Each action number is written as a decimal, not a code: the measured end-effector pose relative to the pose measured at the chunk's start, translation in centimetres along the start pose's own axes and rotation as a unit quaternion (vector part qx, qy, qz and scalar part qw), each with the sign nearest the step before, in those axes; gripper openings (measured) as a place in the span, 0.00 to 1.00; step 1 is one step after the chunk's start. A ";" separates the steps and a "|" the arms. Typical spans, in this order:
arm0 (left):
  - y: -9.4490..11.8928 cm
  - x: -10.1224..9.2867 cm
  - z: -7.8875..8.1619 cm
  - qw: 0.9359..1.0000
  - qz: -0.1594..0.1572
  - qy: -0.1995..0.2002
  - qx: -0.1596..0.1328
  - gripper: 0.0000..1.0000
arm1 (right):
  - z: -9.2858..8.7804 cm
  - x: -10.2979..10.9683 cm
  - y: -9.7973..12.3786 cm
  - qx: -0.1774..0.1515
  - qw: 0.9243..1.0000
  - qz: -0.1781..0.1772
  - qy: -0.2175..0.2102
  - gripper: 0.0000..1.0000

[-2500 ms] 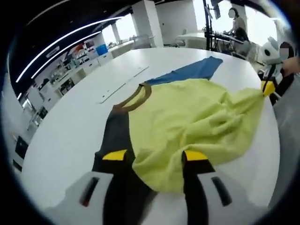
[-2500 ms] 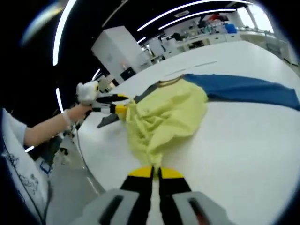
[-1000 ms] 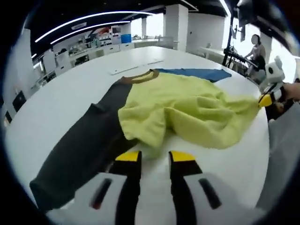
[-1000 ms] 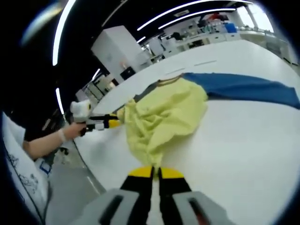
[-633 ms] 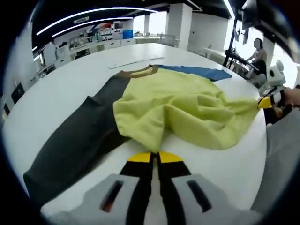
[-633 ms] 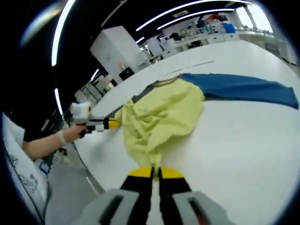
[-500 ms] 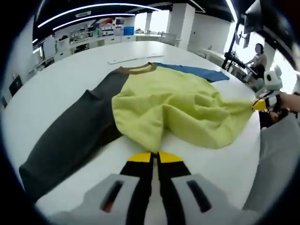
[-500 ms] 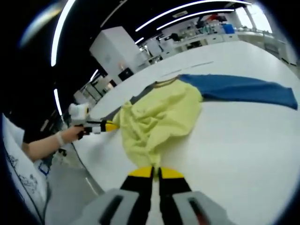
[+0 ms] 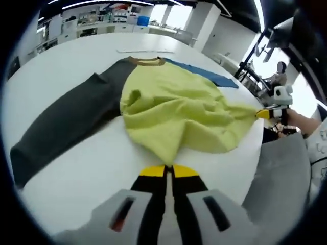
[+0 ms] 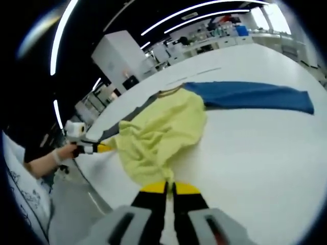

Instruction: Fold the garment on the visible template until the final outline fits inside the template.

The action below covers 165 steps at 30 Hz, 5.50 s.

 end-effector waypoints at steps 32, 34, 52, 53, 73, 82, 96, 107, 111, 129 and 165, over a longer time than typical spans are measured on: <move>5.2 -5.1 -6.1 0.975 -0.034 0.187 0.113 0.00 | -0.8 -4.0 2.6 0.006 0.989 -0.048 -0.139 0.00; 5.3 -5.8 -6.4 0.974 -0.031 0.189 0.118 0.00 | -1.2 -4.0 2.7 0.011 0.989 -0.052 -0.140 0.00; 4.9 -4.3 -8.3 0.955 -0.015 0.262 0.140 0.00 | -3.4 -4.9 2.5 0.030 0.984 -0.078 -0.160 0.00; 4.9 -4.2 -8.3 0.955 -0.015 0.260 0.138 0.00 | -3.4 -5.0 2.5 0.031 0.983 -0.079 -0.160 0.00; 4.6 -4.4 -8.3 0.981 -0.038 0.168 0.094 0.00 | -3.2 -4.7 2.6 0.025 0.992 -0.054 -0.113 0.01; 6.4 -3.9 -6.3 0.984 -0.060 0.160 0.040 0.23 | -1.8 -4.6 4.1 0.002 0.997 -0.042 -0.066 0.22; 7.0 -2.6 0.3 0.989 0.013 -0.035 -0.144 0.88 | 1.8 -5.3 3.5 -0.048 0.997 -0.047 0.026 0.91; 7.0 -3.1 1.7 0.978 0.044 -0.045 -0.200 0.99 | 6.6 -9.6 3.4 -0.065 0.991 -0.095 0.065 1.00; 6.9 -3.0 2.1 0.977 0.049 -0.045 -0.204 0.99 | 7.8 -12.5 3.6 -0.051 0.989 -0.112 0.079 1.00; 5.9 -3.3 3.2 0.967 0.077 -0.048 -0.238 0.89 | 14.0 -23.9 3.3 -0.091 0.965 -0.238 0.063 0.73; 6.2 -3.2 2.1 0.962 0.110 0.000 -0.249 0.76 | 13.2 -29.5 3.4 -0.054 0.942 -0.332 0.015 0.00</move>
Point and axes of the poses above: the point that each gripper's makers call its tool centre point, and the gripper's own axes: y roughly backward along the fingers, x roughly to its left, z roughly out of its top, the point moved 3 cm from there along y, roughly backward along the fingers, and after that the axes turned 15 degrees about -x, right-handed, at the moved point
